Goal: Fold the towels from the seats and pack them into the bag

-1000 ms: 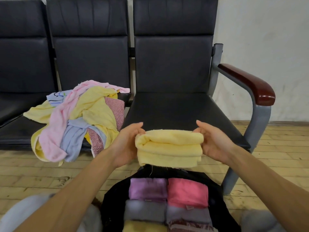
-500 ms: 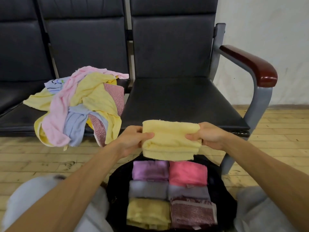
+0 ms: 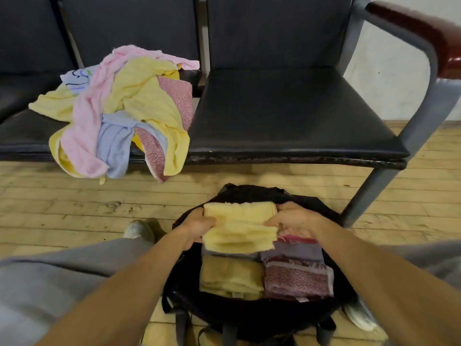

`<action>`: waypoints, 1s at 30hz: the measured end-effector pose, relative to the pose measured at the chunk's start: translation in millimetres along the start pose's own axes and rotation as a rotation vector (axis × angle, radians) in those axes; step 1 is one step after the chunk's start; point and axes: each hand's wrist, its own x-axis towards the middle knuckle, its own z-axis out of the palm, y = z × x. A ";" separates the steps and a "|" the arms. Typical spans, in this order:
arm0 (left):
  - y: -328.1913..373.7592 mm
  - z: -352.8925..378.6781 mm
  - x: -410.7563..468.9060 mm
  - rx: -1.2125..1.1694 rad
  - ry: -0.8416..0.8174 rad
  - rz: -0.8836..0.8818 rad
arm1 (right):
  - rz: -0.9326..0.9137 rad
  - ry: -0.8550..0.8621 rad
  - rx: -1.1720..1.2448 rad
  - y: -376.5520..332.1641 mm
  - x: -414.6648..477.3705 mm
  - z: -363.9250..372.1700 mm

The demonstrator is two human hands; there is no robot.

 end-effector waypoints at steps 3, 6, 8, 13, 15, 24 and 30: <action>-26.9 5.3 22.3 0.047 0.022 -0.067 | 0.024 0.049 0.014 26.9 24.4 15.8; -51.0 11.0 43.5 0.132 0.059 -0.079 | -0.006 0.239 -0.085 52.6 49.6 30.9; -64.4 13.7 58.1 0.259 0.093 -0.042 | -0.025 0.336 -0.244 65.6 64.2 39.6; -82.0 22.3 76.0 0.416 0.169 -0.016 | -0.019 0.423 -0.401 84.7 83.5 61.5; -87.6 24.6 81.2 0.437 0.173 -0.010 | -0.010 0.445 -0.454 94.1 91.3 69.0; -86.0 27.6 82.1 0.535 0.165 -0.052 | -0.010 0.461 -0.584 95.1 107.6 69.6; -35.0 3.3 56.2 0.596 0.125 -0.025 | -0.172 0.445 -0.741 59.3 64.7 45.7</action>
